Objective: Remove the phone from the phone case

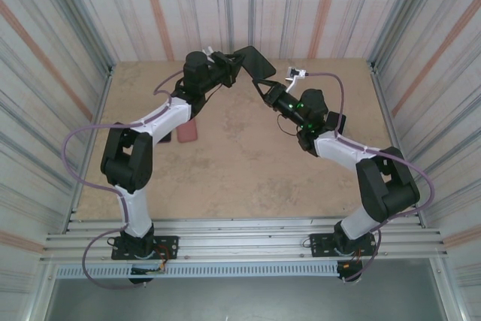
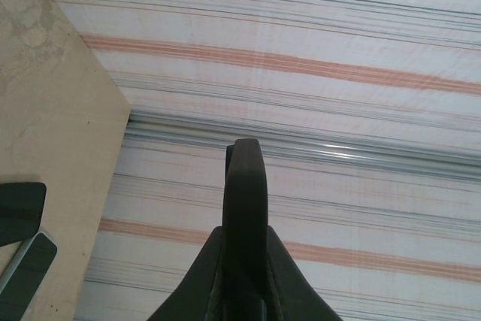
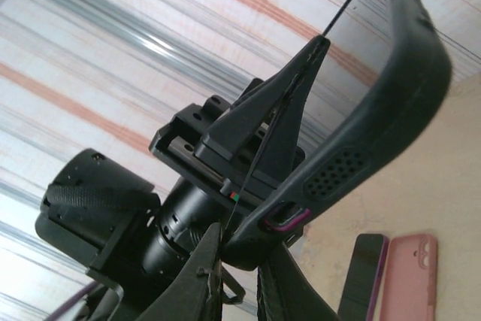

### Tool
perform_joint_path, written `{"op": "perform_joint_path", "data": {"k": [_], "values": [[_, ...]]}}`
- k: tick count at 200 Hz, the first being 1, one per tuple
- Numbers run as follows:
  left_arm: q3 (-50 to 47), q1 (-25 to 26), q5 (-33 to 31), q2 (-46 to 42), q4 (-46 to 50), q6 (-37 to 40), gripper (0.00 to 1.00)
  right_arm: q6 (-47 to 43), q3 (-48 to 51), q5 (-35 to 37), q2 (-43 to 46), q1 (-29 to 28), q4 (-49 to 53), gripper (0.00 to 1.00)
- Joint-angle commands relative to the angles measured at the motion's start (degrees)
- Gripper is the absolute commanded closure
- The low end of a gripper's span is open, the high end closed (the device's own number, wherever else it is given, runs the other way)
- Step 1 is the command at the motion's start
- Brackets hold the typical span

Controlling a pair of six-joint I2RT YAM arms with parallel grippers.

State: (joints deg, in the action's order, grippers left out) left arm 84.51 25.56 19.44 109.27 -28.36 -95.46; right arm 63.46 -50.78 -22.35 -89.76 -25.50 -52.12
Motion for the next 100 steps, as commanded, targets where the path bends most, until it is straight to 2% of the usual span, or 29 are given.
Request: {"op": "perform_joint_path", "data": {"k": [1,50,100], "values": [[4.2,1.2,6.1,-6.0,-4.0,-3.0,1.0,-8.3,-0.7,-1.5,0.1,1.0,8.1,0.93],[5.0,1.8,7.9,-6.0,-4.9,-4.5,1.0,-9.9,-1.1,-2.1,-0.3,2.4,9.4,0.93],[4.4,1.7,8.9,-6.8,-3.0,-0.4,1.0,-7.5,-1.6,-3.6,-0.8,3.1,8.5,0.93]]}}
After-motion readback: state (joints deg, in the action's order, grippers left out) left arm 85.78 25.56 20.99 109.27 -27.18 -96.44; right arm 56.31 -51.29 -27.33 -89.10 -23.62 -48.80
